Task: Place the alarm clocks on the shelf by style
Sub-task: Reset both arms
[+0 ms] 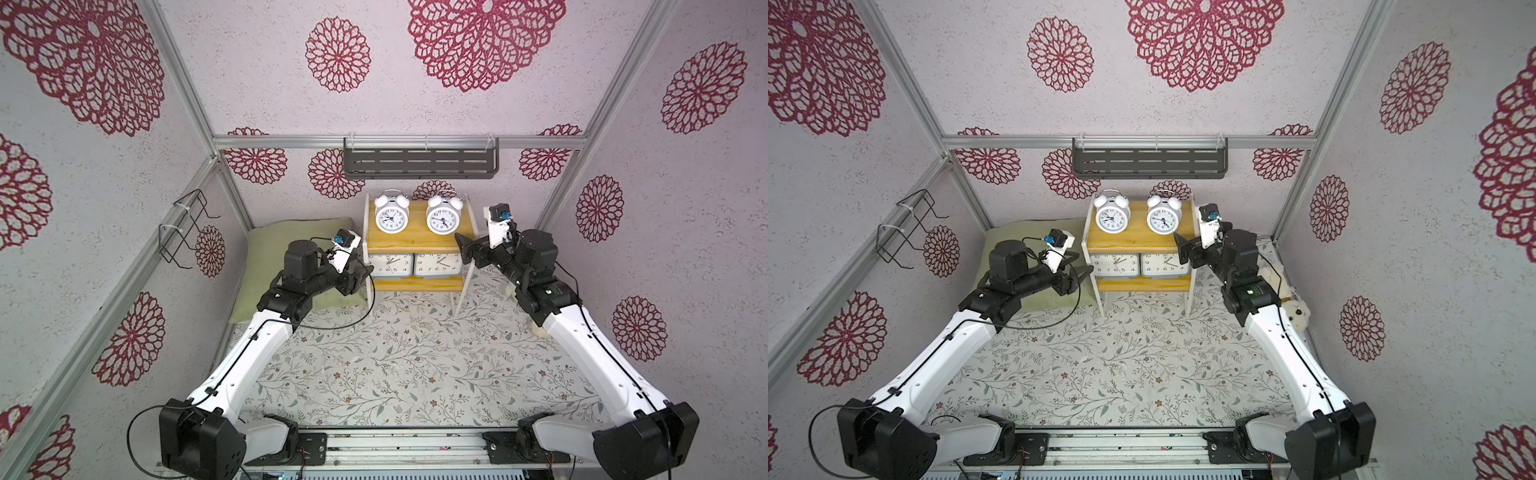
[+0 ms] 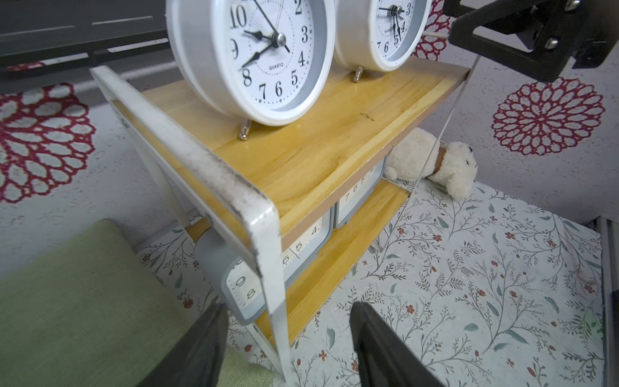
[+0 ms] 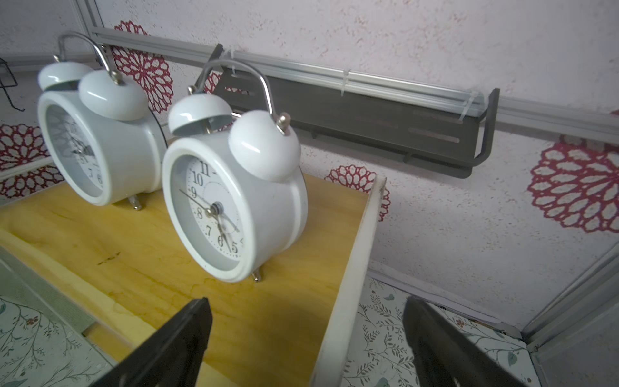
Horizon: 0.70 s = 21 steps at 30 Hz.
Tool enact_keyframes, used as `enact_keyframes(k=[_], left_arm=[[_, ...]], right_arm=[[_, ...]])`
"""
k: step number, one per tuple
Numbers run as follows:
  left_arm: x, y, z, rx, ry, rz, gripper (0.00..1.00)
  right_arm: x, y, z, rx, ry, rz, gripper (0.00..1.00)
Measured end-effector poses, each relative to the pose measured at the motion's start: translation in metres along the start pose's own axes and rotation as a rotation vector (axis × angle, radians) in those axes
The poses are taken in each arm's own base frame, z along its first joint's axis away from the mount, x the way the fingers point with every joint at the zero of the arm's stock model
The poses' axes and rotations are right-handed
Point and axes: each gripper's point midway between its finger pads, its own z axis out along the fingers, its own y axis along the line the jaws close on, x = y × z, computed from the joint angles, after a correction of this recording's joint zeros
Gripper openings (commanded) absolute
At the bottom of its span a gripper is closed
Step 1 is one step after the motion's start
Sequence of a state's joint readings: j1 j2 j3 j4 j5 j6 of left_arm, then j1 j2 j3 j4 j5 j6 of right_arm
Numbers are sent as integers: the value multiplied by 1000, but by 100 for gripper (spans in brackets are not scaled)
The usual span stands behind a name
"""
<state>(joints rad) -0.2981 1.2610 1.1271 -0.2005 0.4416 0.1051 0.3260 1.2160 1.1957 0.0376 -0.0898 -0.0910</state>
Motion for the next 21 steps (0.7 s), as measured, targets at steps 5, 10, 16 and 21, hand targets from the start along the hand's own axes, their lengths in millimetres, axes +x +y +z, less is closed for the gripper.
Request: enact_keyframes(k=[5,10,16,21], left_arm=[[-4,4,-22,-87,-45,16,92],[9,15,-37,-201,-79,-5,100],[29,34,-45,-338,-104,-52,97],[51,50,-49,-451,-126,-78,97]], right_arm=[[-8,0,-28,15,-83,-13,99],[4,1,-45,29,-117,-15,99],[54,-2,-60,76,-102,1,99],[98,-12,-67,158,-85,12,99]])
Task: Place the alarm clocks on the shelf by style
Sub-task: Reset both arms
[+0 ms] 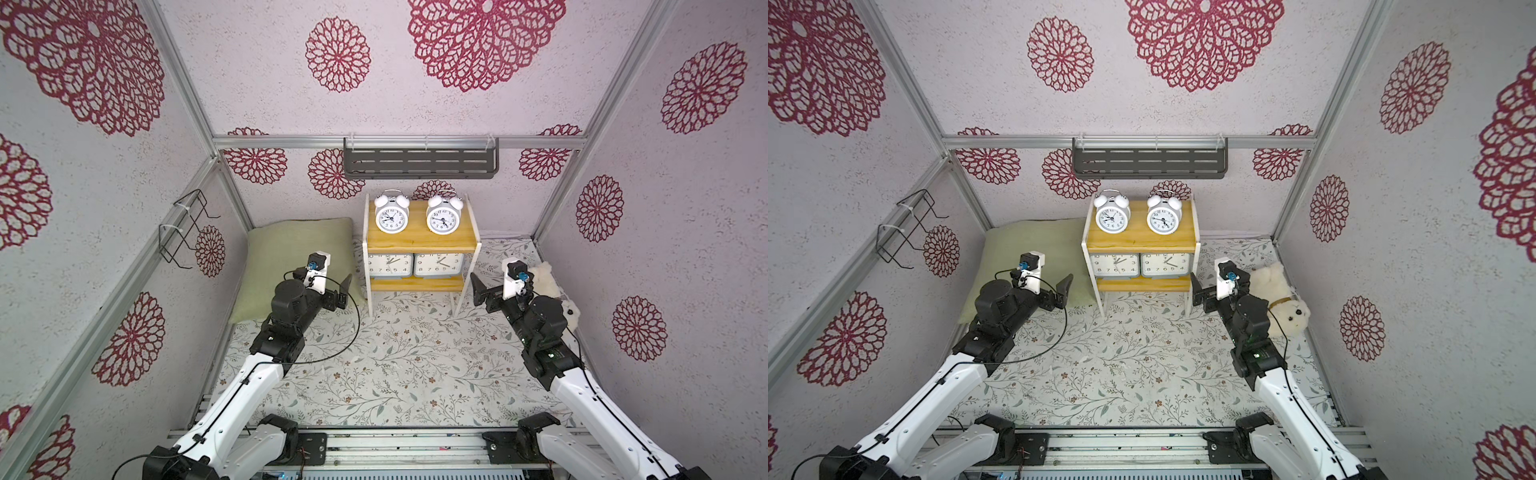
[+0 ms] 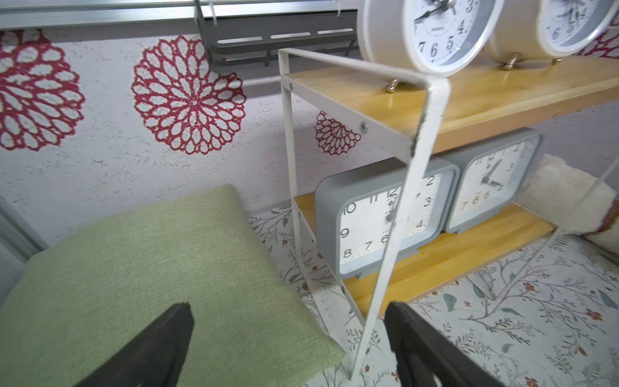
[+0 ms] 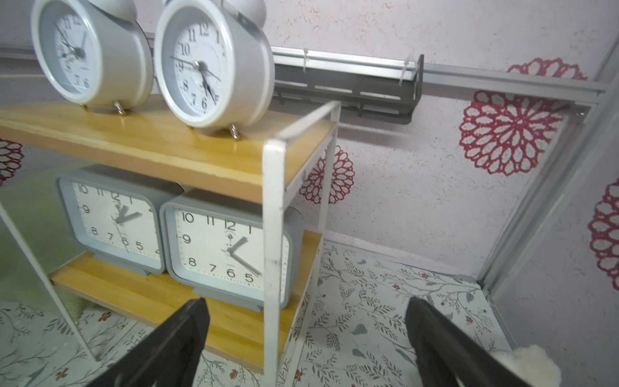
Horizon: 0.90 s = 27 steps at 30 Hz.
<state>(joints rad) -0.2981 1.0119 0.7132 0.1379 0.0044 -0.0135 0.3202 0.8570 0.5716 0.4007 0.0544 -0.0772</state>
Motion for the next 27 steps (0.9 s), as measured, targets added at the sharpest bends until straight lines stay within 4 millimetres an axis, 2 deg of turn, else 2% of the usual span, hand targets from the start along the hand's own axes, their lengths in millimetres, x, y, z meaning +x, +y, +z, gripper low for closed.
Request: enact_keyframes(k=[3,10,18,20,27], left_arm=[[16,13,2,-81,0,-7,97],[44,60,3,-366,9,-24,97],[81,90,2,-525,61,47,97],[89,101,-2,-554,66,47,97],[104,148,-9,-632,66,-1,97]], right_arm=[[26,-9,-3,59,16,-1,99],[75,-30,-15,197,21,-3,99],[139,-68,-29,370,100,-12,99],[148,-77,-31,402,119,-13,99],[157,-102,-29,465,111,17,99]])
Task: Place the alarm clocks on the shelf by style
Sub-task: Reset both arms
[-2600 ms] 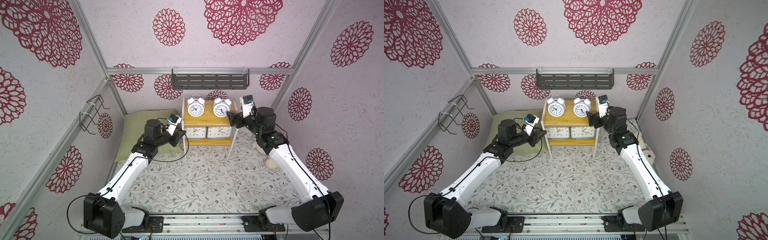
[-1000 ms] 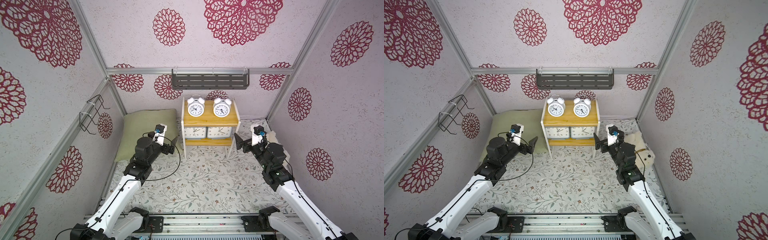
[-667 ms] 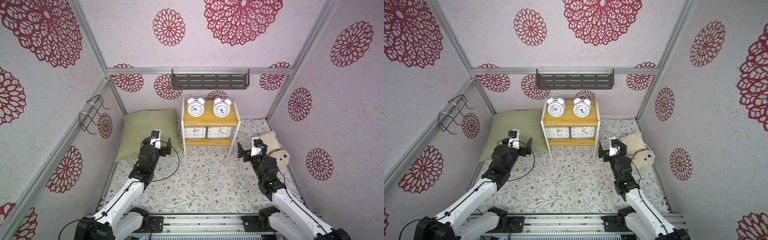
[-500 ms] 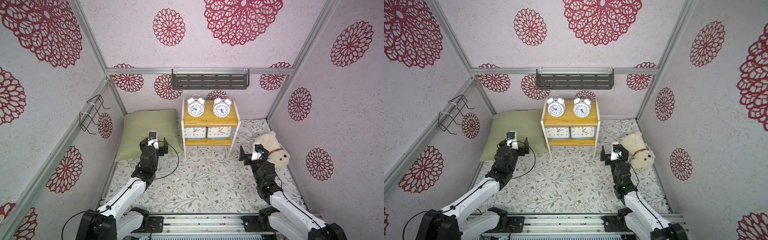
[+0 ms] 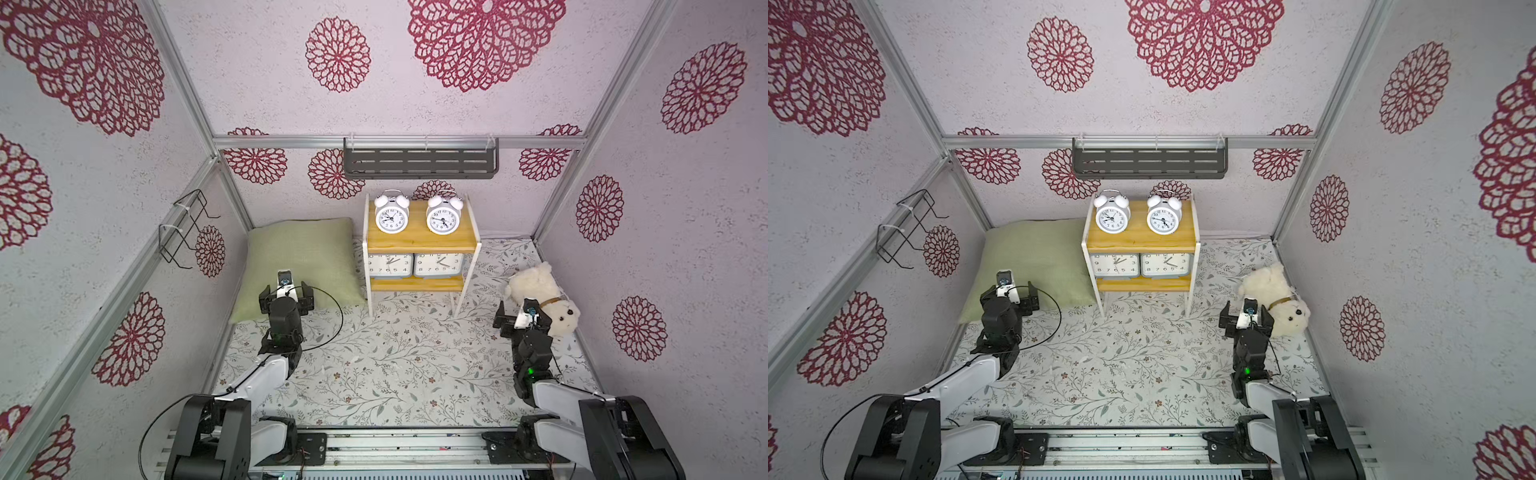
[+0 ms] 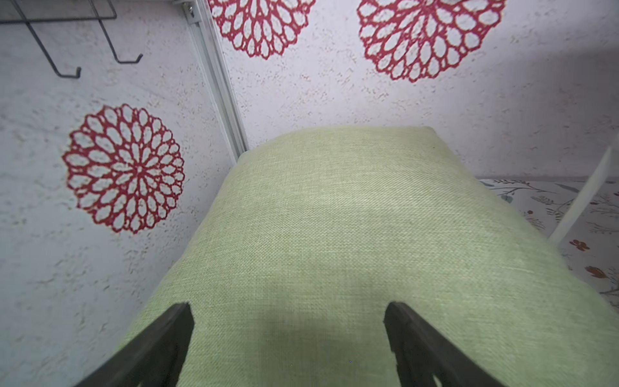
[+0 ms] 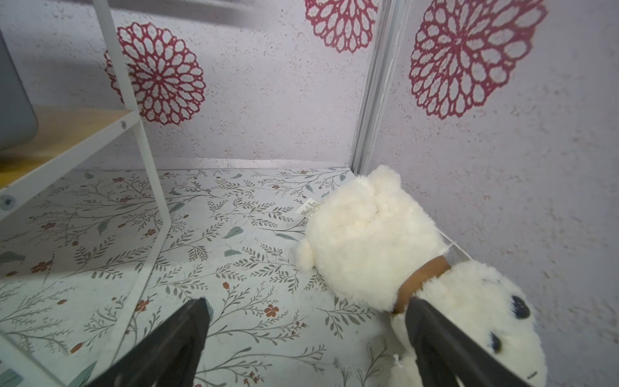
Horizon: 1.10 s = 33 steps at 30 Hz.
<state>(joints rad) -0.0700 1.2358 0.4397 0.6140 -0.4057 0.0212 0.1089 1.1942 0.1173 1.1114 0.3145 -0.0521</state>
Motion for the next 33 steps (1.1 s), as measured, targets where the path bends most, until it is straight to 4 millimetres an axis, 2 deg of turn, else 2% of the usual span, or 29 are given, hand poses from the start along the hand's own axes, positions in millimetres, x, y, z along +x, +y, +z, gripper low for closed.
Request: enact_keyframes(k=[5,13,26,28,33], left_arm=[[31,11,11,37,53,-34,97],[45,20,16,104,49,-131,97],[74,5,31,199,75,-166,97],[75,4,33,202,92,-170,97],[62,8,42,178,72,-184,97]], right_arm=[[15,0,5,-26,24,18,99],[20,9,11,-87,7,49,99],[30,17,17,-123,15,53,99],[27,17,22,-118,11,56,99],[22,18,29,-111,8,58,99]])
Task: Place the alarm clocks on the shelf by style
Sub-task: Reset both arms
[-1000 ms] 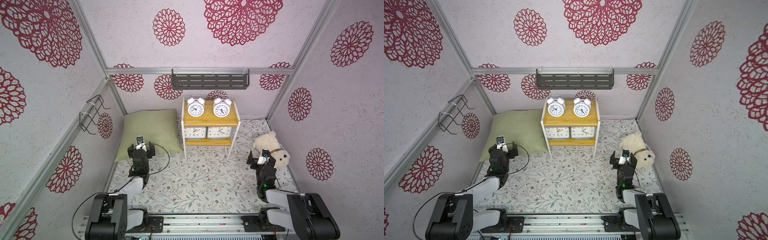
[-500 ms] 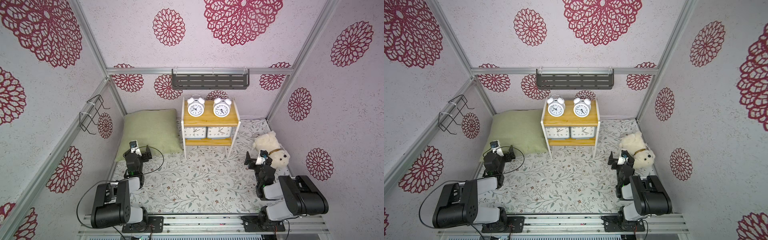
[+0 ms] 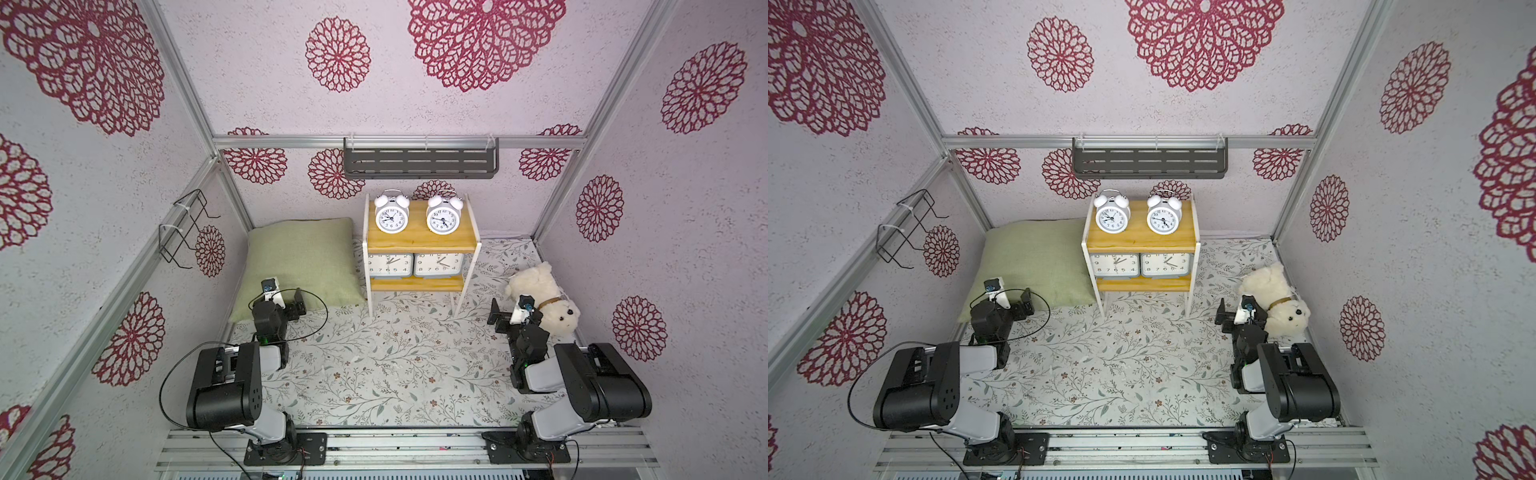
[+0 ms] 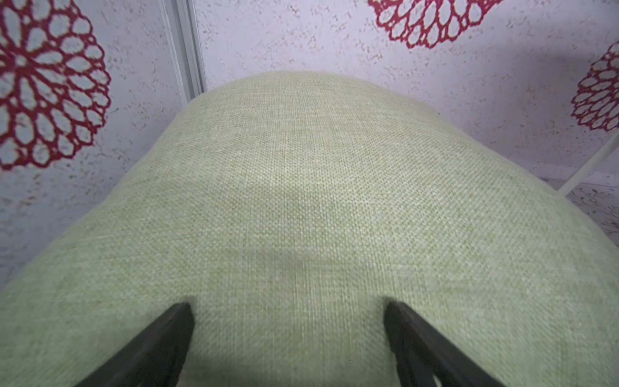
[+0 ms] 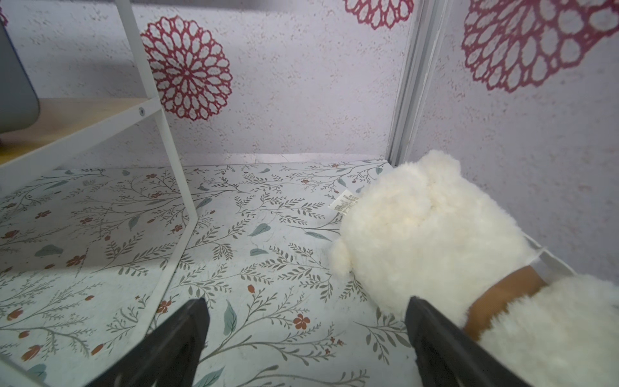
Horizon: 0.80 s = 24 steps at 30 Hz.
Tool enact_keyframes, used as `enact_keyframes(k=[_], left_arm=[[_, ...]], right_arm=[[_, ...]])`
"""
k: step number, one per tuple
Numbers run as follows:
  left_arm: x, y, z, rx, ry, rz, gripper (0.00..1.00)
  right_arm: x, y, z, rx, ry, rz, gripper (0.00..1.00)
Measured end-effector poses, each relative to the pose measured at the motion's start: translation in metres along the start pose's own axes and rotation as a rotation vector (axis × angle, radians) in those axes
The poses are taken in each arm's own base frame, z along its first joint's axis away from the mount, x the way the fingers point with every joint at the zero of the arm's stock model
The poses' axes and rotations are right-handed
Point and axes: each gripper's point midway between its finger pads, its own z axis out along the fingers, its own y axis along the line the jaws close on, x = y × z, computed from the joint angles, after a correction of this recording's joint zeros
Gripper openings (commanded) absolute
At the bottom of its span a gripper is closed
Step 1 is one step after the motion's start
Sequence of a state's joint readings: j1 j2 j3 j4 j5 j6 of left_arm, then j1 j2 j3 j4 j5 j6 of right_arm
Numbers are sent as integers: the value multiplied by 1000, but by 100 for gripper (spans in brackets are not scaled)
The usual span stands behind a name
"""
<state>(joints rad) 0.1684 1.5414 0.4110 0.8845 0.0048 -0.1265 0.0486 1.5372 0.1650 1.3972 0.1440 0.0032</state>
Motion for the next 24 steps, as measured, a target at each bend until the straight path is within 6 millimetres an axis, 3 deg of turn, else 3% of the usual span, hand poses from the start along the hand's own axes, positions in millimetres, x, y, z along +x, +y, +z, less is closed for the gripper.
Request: enact_keyframes(k=[24], left_arm=[[3,4,0,-35,11,-4,97]], right_arm=[[5,-2,0,10,18,-2,99]])
